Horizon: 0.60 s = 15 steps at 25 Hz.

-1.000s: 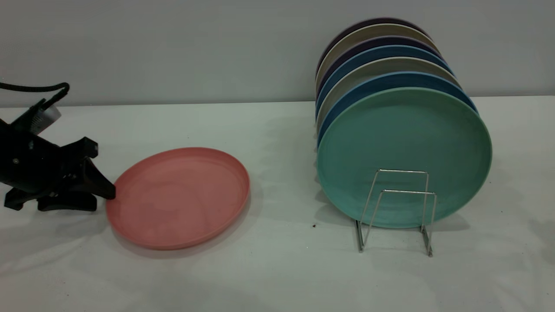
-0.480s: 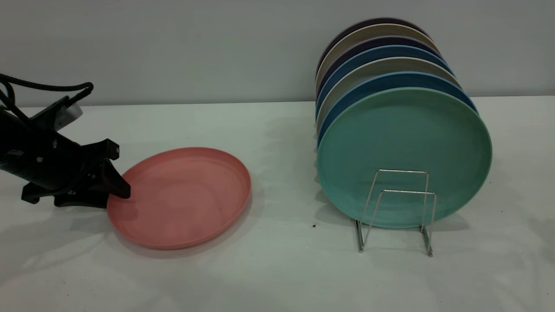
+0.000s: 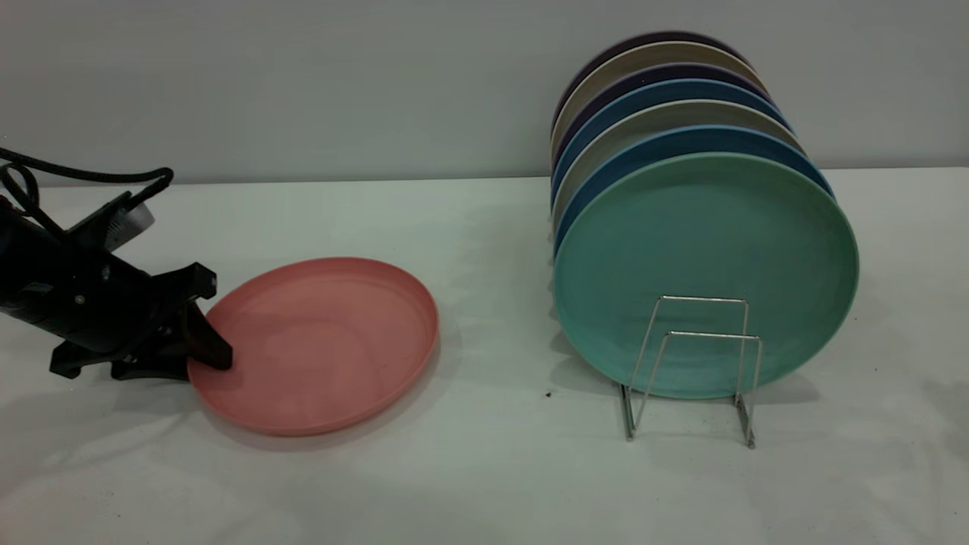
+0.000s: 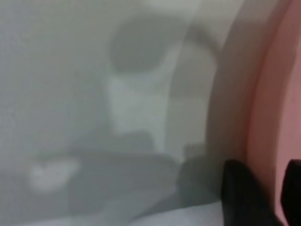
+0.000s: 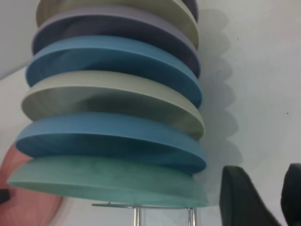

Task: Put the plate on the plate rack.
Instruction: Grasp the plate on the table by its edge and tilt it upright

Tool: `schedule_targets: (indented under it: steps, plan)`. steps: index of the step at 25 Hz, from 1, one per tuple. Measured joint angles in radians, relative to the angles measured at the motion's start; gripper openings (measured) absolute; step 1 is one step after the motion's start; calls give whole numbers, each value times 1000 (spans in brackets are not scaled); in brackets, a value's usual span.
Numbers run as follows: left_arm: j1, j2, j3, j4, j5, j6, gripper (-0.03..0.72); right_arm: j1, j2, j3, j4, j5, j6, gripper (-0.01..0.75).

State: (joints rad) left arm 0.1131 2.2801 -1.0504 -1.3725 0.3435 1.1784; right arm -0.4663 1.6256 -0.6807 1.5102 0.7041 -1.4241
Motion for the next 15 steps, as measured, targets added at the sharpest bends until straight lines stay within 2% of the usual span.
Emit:
schedule_targets:
  steps: [4, 6, 15]
  plan:
    - [0, 5, 0, 0, -3, 2, 88, 0, 0, 0, 0, 0, 0, 239]
    - [0, 7, 0, 0, 0, 2, 38, 0, 0, 0, 0, 0, 0, 239]
    - [0, -85, 17, 30, -2, 12, 17, 0, -1, 0, 0, 21, -14, 239]
